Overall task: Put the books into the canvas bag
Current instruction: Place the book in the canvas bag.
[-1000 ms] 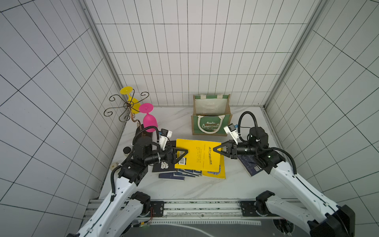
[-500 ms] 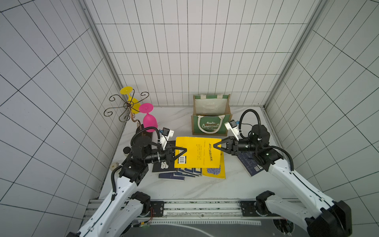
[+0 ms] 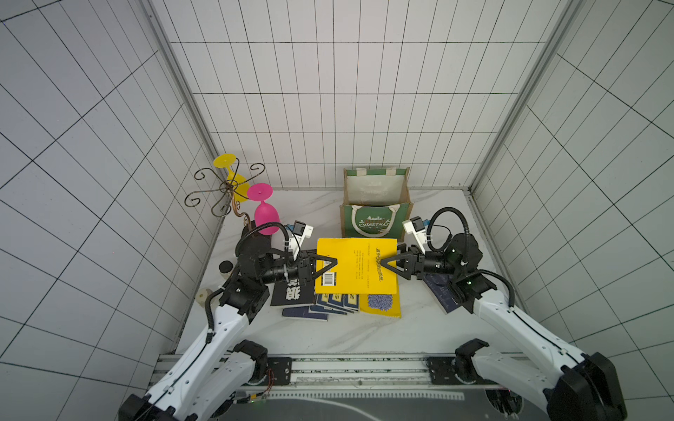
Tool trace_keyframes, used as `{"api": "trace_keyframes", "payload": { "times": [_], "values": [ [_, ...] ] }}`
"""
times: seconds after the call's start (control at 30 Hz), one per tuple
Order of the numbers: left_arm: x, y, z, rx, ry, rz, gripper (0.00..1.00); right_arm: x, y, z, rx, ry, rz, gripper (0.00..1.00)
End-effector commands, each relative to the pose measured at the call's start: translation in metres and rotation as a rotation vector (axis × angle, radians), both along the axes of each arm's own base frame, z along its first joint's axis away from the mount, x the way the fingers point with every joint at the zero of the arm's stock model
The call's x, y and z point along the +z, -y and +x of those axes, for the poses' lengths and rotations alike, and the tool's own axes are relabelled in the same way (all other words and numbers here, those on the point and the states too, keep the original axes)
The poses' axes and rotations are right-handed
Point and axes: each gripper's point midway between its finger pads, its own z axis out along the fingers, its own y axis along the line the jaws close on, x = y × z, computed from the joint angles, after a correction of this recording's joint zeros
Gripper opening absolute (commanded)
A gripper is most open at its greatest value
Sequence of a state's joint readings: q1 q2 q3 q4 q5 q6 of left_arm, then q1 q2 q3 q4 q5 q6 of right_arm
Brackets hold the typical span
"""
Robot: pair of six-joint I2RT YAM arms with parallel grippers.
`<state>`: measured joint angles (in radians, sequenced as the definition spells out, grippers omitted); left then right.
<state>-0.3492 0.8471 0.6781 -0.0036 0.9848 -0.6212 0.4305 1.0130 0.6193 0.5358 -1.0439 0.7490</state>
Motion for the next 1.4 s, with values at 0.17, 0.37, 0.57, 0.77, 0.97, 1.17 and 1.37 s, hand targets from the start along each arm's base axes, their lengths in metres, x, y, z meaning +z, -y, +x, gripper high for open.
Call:
{"api": "trace_keyframes", "payload": {
  "times": [0.17, 0.37, 0.57, 0.77, 0.97, 1.17, 1.37],
  "values": [
    [0.030, -0.004, 0.022, 0.085, 0.106, -0.071, 0.00, -0.013, -0.001, -0.001, 0.010, -0.037, 0.043, 0.68],
    [0.029, -0.002, 0.028, 0.082, 0.116, -0.058, 0.00, -0.002, -0.003, 0.009, -0.022, -0.027, 0.059, 0.50],
    [0.018, -0.006, 0.034, 0.132, 0.111, -0.004, 0.45, 0.015, -0.005, 0.038, -0.082, -0.065, 0.006, 0.00],
    [-0.023, -0.027, 0.048, 0.300, 0.086, 0.173, 0.85, 0.072, 0.006, 0.087, -0.103, 0.027, -0.021, 0.00],
    [-0.048, -0.049, 0.050, 0.415, 0.042, 0.317, 0.95, 0.115, 0.023, 0.155, -0.160, 0.075, -0.016, 0.00],
    [-0.060, -0.059, 0.040, 0.391, 0.059, 0.467, 0.97, 0.125, 0.042, 0.228, -0.246, 0.050, -0.054, 0.00],
    [-0.060, -0.055, 0.035, 0.377, 0.074, 0.443, 0.98, 0.107, 0.057, 0.285, -0.405, 0.000, -0.269, 0.00]
  ]
}}
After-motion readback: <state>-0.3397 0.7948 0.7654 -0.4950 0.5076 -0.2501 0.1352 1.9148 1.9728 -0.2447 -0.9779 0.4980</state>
